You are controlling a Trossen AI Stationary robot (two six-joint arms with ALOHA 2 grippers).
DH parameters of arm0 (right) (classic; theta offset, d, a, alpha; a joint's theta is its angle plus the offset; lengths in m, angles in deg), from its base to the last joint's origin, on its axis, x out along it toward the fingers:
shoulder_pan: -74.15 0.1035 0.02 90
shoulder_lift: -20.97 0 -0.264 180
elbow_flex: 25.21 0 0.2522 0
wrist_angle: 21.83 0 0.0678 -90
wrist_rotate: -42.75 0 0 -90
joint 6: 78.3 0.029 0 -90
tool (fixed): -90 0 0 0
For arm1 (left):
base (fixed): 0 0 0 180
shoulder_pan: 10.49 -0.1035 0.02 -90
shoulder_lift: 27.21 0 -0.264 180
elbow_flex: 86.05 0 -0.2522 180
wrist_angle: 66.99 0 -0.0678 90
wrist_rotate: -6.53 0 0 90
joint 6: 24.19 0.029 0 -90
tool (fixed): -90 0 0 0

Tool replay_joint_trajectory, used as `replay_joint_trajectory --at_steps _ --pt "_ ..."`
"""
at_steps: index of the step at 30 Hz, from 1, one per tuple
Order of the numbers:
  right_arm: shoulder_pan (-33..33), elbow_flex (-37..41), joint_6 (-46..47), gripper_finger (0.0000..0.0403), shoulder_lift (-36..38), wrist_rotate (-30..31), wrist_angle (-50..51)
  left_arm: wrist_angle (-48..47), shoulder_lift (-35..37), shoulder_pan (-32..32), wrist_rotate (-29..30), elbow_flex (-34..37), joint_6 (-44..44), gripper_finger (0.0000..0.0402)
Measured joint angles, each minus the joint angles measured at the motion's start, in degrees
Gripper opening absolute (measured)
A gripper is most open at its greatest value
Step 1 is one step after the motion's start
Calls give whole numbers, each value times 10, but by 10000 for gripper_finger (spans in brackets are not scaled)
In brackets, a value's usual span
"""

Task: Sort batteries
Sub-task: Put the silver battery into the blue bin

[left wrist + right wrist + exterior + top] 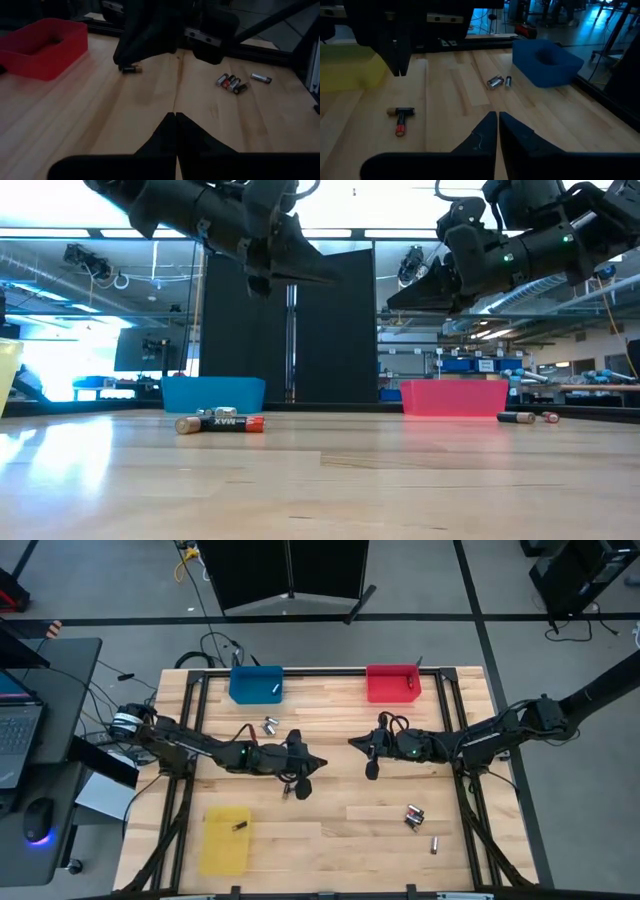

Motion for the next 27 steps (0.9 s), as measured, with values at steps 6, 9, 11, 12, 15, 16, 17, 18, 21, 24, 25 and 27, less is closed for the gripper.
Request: replay_joint_trajectory --at_steps 6,9,11,12,15,16,17,18,21,24,25,27 --pt "0 0 0 28 0 0 0 4 0 0 2 -1 0 2" --pt "0 0 0 30 0 0 -1 4 0 0 2 -1 0 2" --pt "0 0 0 31 0 0 -1 4 0 0 2 -1 0 2" --pt "0 0 0 31 0 0 -1 4 0 0 3 -1 0 2" --pt "0 0 0 32 0 0 -1 4 0 0 3 -1 6 2" --pt "0 0 0 31 0 0 -1 4 0 0 4 -1 11 2" --pt "0 0 0 30 0 0 -1 4 0 0 4 -1 13 2" --pt "0 0 0 30 0 0 -1 5 0 0 4 -1 13 2" --pt "0 0 0 29 0 0 -1 5 0 -2 4 -1 13 2" --pt "0 0 0 30 0 0 -1 4 0 -2 4 -1 14 2" --pt "0 0 0 31 0 0 -1 4 0 -2 4 -1 15 2" --pt "0 0 0 32 0 0 -1 4 0 -2 4 -2 15 2"
